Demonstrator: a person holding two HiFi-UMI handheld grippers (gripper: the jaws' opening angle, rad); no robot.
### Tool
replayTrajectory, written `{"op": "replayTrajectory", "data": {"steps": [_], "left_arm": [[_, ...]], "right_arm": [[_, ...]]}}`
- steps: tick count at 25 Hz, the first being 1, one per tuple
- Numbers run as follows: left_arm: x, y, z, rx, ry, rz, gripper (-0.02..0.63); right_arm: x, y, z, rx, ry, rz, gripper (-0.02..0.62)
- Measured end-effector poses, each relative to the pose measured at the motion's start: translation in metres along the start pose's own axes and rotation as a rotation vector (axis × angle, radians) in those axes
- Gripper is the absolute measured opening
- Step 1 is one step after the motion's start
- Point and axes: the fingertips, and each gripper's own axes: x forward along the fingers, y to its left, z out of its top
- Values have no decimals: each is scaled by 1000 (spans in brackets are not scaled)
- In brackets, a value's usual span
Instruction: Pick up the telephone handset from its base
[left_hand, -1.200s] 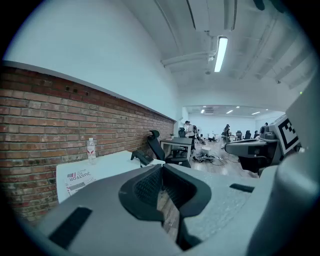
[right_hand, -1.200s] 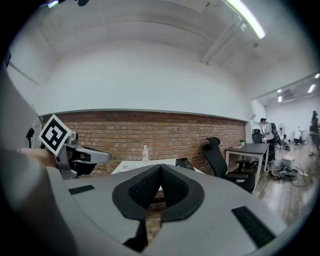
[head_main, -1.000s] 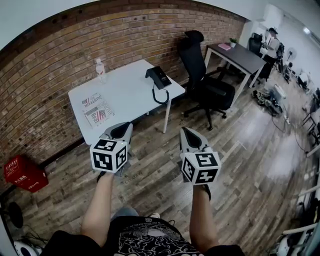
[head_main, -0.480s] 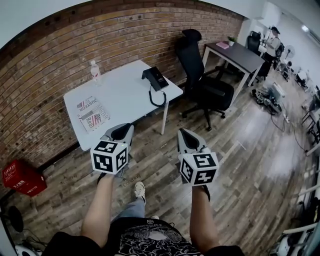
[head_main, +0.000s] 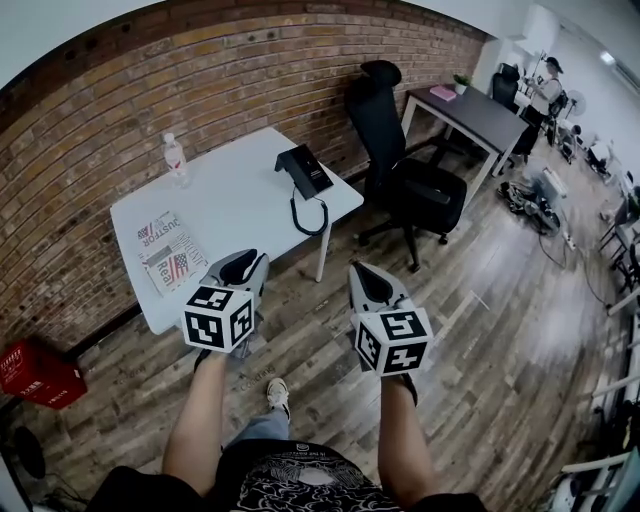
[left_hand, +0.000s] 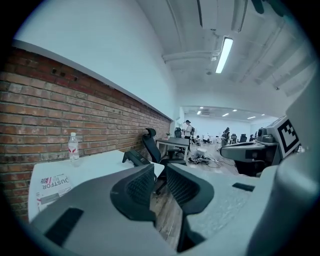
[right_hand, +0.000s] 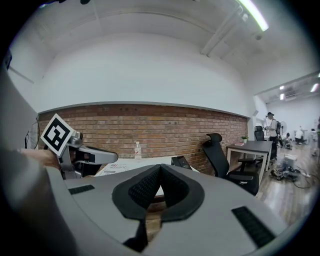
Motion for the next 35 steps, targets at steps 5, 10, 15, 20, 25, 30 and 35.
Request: {"op": "replayTrajectory", "data": {"steps": [5, 10, 15, 20, 25, 30, 35], "left_arm": [[46, 28, 11, -18, 22, -31, 92], [88, 61, 21, -51, 28, -56, 116], [124, 93, 29, -83, 25, -78, 147], [151, 117, 37, -103, 25, -106, 208], [173, 139, 43, -98, 34, -123, 224], [195, 154, 47, -95, 37, -141, 224], [215, 160, 48, -104, 41, -159, 224]], "right_arm": [[48, -19, 11, 16, 17, -11, 0], [96, -32, 20, 16, 43, -25, 0], [140, -40, 29, 5, 62, -36, 0], [177, -46, 39, 1, 61, -45, 0], [210, -47, 50, -2, 53, -45, 0], [236, -53, 55, -8, 56, -50, 0], [252, -65, 59, -14, 56, -60, 0]]}}
